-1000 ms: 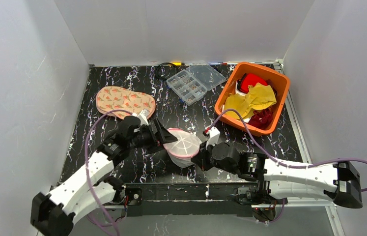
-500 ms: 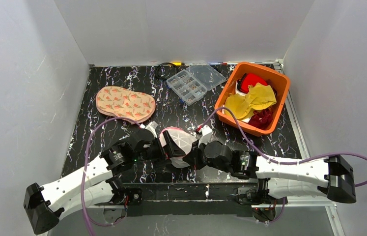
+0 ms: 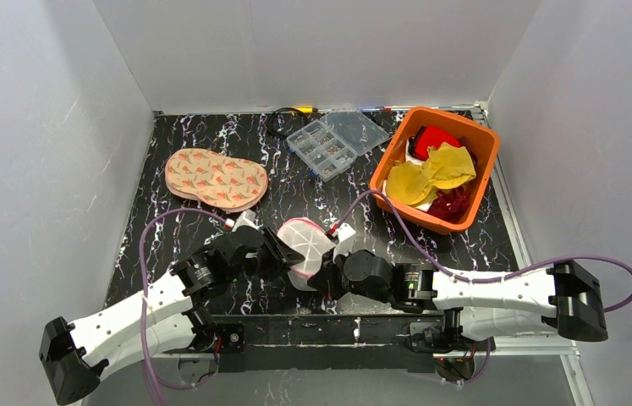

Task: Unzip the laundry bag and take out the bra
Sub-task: Unzip the laundry bag at the center of the board.

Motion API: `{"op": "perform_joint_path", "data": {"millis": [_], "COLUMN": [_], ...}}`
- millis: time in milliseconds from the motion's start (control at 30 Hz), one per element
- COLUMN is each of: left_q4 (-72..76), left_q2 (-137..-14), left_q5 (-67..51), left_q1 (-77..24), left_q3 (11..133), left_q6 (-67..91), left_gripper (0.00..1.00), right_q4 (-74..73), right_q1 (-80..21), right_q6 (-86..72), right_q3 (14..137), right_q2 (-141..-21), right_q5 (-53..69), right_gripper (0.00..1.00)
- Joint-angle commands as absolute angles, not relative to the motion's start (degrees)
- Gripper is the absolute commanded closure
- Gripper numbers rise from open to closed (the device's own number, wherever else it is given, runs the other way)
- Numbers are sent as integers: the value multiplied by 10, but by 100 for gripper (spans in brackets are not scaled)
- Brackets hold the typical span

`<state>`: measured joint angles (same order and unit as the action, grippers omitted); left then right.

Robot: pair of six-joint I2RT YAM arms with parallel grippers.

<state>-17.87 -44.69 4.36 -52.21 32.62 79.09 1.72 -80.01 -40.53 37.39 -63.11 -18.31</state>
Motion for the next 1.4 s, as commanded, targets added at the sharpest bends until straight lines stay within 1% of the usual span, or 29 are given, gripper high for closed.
{"op": "perform_joint_path", "data": {"millis": [0, 200, 400, 567, 733, 867, 967, 1100, 1133, 1167, 1233, 1267, 1333, 1367], "left_q4": [-192, -210, -219, -174, -94, -65, -69, -30, -28, -29, -37, -50, -84, -105], "left_q2": [-450, -457, -441, -445, -487, -570, -617, -617, -612, -604, -584, -571, -540, -521], "left_q5": [82, 97, 76, -6, -137, -216, -241, -246, -245, -244, -245, -244, -237, -234], "left_q1": [-524, -521, -482, -425, -362, -322, -310, -308, -308, -308, -308, -308, -308, -309], "left_q3": [335, 350, 357, 351, 362, 410, 435, 390, 378, 367, 351, 346, 340, 337], "left_q6": [795, 781, 752, 720, 676, 623, 593, 609, 611, 614, 616, 617, 620, 624], "left_gripper": [70, 100, 100, 100, 100, 100, 100, 100, 96, 85, 58, 48, 29, 25], "right_q4": [31, 2, -78, -137, -173, -190, -190, -168, -162, -159, -149, -144, -133, -128], "right_q1": [-805, -805, -804, -805, -805, -804, -805, -805, -805, -804, -805, -805, -805, -805], "right_q6": [-403, -400, -390, -389, -372, -362, -365, -376, -378, -380, -381, -381, -381, -380], "right_q3": [397, 397, 399, 403, 425, 422, 411, 391, 387, 384, 385, 386, 390, 393], "right_q2": [-616, -590, -545, -511, -494, -491, -491, -488, -489, -491, -497, -501, -511, -515], "right_q5": [-200, -219, -272, -339, -383, -413, -414, -389, -382, -377, -365, -359, -349, -345], "right_gripper": [99, 99, 99, 99, 99, 99, 99, 99, 99, 99, 99, 99, 99, 99]}}
